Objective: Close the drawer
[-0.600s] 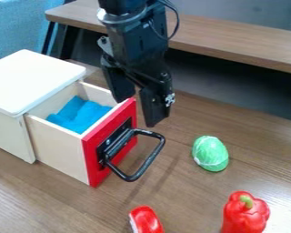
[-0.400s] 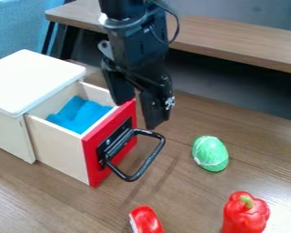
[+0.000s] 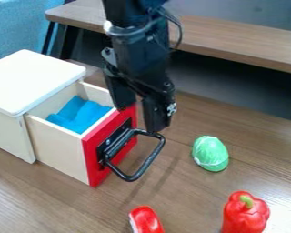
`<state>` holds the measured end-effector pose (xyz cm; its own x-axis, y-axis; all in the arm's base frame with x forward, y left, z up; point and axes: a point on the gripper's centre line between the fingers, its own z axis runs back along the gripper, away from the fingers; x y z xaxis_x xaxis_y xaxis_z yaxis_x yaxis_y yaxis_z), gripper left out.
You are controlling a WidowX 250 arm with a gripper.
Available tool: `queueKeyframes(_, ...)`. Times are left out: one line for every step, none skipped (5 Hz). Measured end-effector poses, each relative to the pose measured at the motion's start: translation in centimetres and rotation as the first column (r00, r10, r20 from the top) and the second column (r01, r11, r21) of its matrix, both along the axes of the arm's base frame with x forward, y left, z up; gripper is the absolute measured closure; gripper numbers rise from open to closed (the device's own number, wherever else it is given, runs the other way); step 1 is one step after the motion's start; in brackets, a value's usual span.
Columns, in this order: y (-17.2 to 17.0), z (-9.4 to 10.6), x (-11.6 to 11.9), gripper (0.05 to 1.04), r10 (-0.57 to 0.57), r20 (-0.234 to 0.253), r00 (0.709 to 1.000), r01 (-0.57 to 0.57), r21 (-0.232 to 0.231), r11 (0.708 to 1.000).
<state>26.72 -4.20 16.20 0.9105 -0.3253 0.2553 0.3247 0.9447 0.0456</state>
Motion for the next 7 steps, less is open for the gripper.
queueKeyframes(-0.1, -1.5, 0.5, 0.085, 0.033, -0.065, 0.997, -0.033, 0.003, 0.999)
queueKeyframes(0.6, -3.1, 1.0, 0.085, 0.078, -0.123, 0.989, -0.077, 0.016, 0.997)
queueKeyframes(0.6, -3.9, 1.7, 0.085, 0.091, -0.139, 0.986, -0.089, 0.021, 0.996)
queueKeyframes(0.6, -5.0, 2.2, 0.085, 0.092, -0.155, 0.984, -0.087, 0.034, 0.996)
queueKeyframes(1.2, -6.0, 2.7, 0.085, 0.108, -0.162, 0.981, -0.102, 0.043, 0.994)
queueKeyframes(2.1, -7.1, 3.0, 0.085, 0.129, -0.176, 0.976, -0.122, 0.049, 0.991)
queueKeyframes(2.6, -7.4, 3.2, 0.085, 0.139, -0.176, 0.974, -0.133, 0.049, 0.990)
